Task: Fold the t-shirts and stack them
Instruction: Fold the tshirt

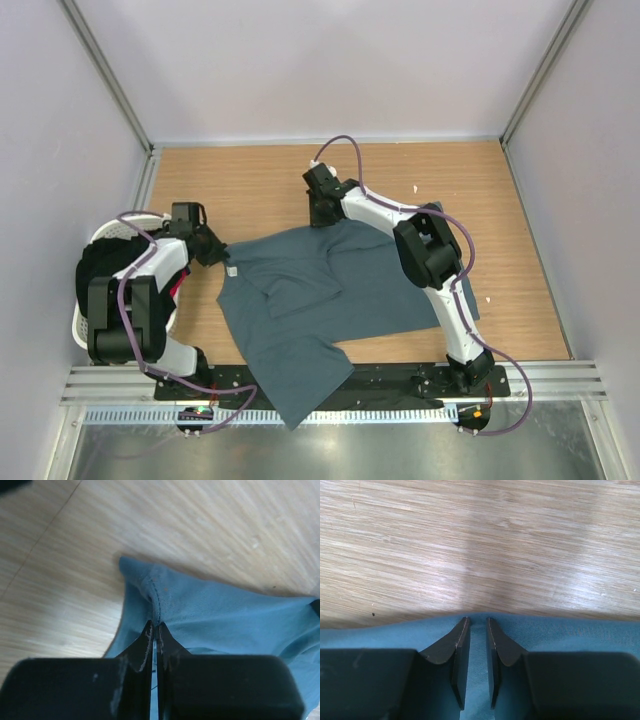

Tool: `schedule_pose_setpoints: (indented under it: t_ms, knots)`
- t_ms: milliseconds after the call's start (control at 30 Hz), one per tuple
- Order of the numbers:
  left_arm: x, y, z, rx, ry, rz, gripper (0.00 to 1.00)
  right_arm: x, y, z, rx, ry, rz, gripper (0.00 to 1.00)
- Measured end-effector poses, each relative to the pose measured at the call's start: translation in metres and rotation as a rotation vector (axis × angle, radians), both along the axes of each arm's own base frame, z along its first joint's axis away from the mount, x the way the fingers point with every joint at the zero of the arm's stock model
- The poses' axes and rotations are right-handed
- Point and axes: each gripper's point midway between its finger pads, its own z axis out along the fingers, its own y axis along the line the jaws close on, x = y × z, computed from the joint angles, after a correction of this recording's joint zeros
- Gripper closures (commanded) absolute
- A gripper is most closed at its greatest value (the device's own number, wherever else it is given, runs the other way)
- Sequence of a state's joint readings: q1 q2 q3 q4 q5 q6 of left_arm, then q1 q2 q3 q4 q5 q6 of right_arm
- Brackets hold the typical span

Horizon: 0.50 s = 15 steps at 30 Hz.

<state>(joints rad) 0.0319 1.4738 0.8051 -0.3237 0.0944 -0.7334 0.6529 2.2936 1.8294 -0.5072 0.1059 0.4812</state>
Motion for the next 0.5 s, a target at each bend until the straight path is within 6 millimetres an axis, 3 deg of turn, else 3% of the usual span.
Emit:
schedule_pose_setpoints:
  t_ms: [233,367,500]
  knots:
    - [-0.021,-0.001,-0.017,-0.01,0.053,0.018,0.98,0.001,0.0,0.0,0.001,-0.002,-0.006,0.75]
    - [-0.018,0.001,-0.016,-0.006,0.043,0.021,0.96,0.0,0.001,0.0,0.005,0.0,-0.001,0.75]
    - [-0.014,0.001,-0.012,-0.004,0.031,0.022,0.89,-0.001,0.002,0.002,0.008,0.007,0.022,0.67]
